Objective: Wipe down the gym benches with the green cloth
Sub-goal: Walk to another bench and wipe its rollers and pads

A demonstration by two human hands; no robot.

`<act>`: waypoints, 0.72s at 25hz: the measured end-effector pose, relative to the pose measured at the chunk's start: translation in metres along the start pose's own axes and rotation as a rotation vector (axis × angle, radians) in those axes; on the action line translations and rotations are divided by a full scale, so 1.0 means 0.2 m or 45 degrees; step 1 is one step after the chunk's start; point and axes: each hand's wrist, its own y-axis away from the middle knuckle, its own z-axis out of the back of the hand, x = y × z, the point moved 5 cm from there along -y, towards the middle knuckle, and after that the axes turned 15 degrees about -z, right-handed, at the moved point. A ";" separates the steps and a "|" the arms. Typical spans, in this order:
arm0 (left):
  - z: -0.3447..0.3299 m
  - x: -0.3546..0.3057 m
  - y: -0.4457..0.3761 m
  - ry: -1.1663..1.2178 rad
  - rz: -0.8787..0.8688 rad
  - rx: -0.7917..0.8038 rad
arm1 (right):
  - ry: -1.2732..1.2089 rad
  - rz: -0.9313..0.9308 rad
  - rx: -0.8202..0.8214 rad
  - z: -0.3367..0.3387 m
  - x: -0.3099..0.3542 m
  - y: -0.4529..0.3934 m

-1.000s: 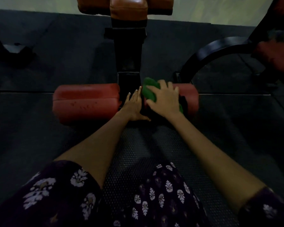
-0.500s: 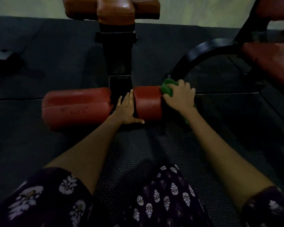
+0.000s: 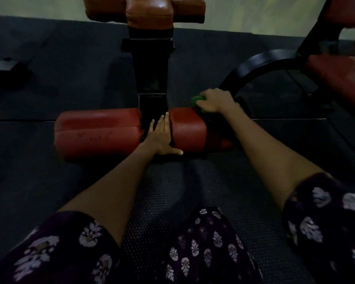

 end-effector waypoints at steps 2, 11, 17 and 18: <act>0.00 0.00 -0.01 -0.010 0.004 0.010 | 0.018 0.196 0.022 -0.01 0.15 0.02; 0.00 -0.01 0.00 0.011 -0.020 0.018 | -0.153 -0.231 0.008 -0.05 -0.22 0.01; 0.01 -0.01 0.00 -0.016 0.023 0.065 | -0.132 0.253 -0.030 -0.03 0.27 0.02; 0.01 0.00 0.00 0.002 0.023 0.065 | -0.107 0.393 -0.098 -0.04 0.25 0.08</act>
